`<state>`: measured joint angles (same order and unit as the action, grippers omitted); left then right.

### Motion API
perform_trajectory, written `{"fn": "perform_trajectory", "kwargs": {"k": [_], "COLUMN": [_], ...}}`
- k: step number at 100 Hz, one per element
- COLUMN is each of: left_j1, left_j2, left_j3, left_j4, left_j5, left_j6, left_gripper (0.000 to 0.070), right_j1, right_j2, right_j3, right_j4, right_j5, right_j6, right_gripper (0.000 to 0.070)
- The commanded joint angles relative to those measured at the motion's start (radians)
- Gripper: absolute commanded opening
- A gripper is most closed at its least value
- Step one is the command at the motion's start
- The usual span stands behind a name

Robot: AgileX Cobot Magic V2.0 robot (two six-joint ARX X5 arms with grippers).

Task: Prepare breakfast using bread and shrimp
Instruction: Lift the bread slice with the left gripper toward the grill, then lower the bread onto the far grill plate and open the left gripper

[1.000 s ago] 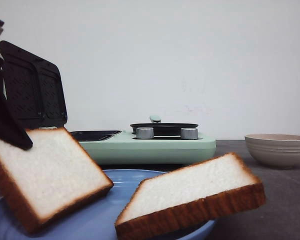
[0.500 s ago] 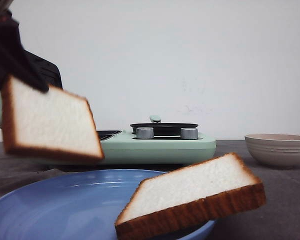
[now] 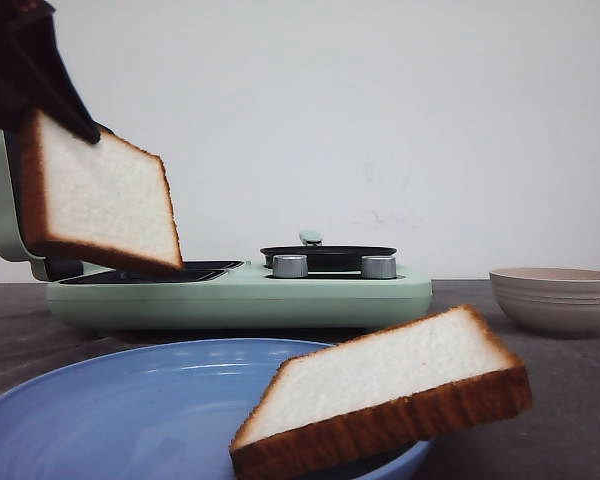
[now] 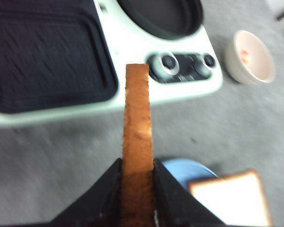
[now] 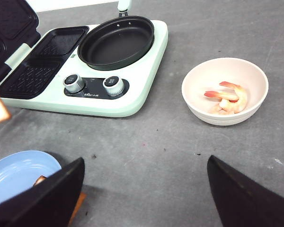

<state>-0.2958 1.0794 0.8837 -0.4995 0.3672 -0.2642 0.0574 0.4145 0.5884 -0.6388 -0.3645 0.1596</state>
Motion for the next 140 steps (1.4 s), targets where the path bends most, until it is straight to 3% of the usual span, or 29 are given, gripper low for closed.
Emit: {"fn": "perform_trajectory", "kwargs": {"k": [1, 24, 46, 92, 140], "left_j1": [-0.021, -0.106, -0.137, -0.144, -0.162], "left_j2": [0.031, 0.128, 0.224, 0.521, 0.75], "left_j3": [0.026, 0.103, 0.238, 0.586, 0.665], "left_j4": [0.02, 0.065, 0.066, 0.054, 0.273], "left_j5": [-0.035, -0.237, -0.353, -0.625, -0.784], "left_j6": [0.04, 0.114, 0.182, 0.476, 0.767], "left_gripper": [0.0009, 0.0009, 0.0009, 0.0009, 0.0009], "right_j1": [0.005, 0.022, 0.034, 0.063, 0.092], "right_j2": [0.0, 0.0, 0.0, -0.001, -0.001], "right_j3": [0.017, 0.017, 0.017, 0.017, 0.017], "right_j4": [0.013, 0.012, 0.012, 0.01, 0.009], "right_j5": [-0.002, -0.002, -0.002, -0.002, -0.002], "right_j6": [-0.01, -0.01, -0.011, -0.018, -0.03], "right_gripper": [0.0521, 0.0521, 0.0521, 0.0521, 0.0521]}}
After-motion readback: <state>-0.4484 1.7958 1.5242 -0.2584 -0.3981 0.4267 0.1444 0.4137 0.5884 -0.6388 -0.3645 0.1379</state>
